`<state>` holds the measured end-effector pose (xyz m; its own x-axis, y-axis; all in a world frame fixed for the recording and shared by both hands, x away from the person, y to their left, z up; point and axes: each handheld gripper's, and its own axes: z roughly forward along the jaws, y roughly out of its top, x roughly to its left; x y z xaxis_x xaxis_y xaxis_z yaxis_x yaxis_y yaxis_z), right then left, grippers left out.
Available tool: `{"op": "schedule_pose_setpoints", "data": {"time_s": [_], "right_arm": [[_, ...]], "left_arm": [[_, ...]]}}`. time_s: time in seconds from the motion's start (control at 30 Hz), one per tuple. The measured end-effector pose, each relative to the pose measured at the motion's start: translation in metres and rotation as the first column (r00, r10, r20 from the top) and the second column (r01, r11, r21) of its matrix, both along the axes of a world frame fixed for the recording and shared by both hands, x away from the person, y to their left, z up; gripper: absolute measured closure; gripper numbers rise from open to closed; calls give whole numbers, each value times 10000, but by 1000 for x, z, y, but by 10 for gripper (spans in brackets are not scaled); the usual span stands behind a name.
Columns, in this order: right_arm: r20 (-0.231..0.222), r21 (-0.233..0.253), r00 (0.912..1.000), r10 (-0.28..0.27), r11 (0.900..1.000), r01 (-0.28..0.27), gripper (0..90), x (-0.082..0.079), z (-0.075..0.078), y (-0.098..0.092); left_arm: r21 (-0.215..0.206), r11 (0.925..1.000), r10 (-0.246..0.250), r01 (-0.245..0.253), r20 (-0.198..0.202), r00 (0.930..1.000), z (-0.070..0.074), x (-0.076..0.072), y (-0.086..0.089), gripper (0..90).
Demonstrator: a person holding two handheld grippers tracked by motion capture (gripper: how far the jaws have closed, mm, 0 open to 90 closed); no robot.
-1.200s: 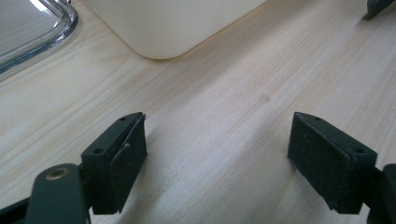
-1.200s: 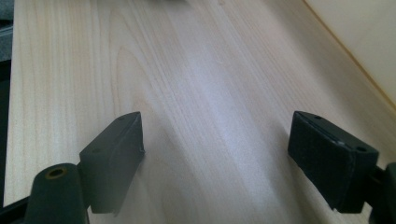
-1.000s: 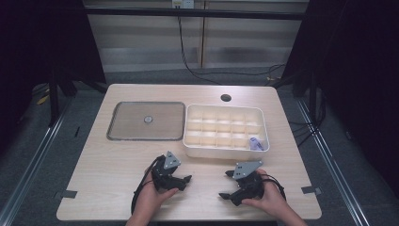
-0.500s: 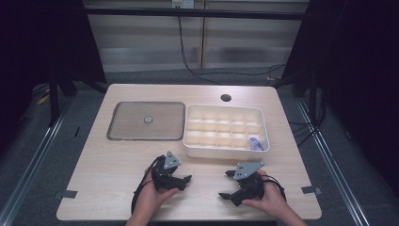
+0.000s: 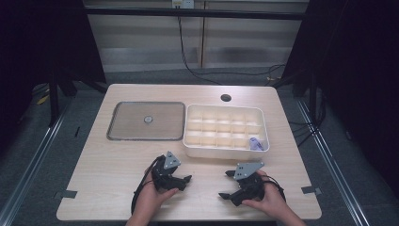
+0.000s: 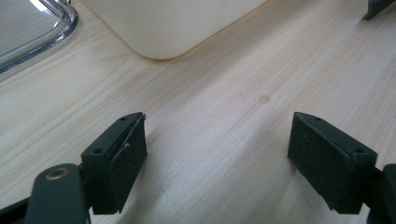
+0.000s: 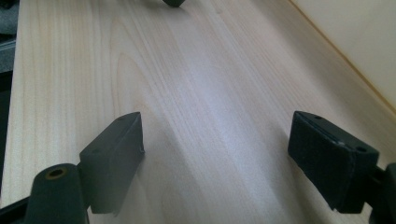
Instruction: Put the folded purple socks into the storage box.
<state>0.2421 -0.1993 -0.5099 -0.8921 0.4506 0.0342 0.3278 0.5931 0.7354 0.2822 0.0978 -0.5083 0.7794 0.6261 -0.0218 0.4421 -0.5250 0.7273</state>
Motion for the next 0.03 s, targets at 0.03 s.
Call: {"op": "schedule_pose_setpoints", "data": {"time_s": [0.03], "right_arm": [[5,9,10000,12,10000,-12,177,0,0,0]], "left_arm": [[3,10000,-2,2,0,10000,0,0,0,191]]}}
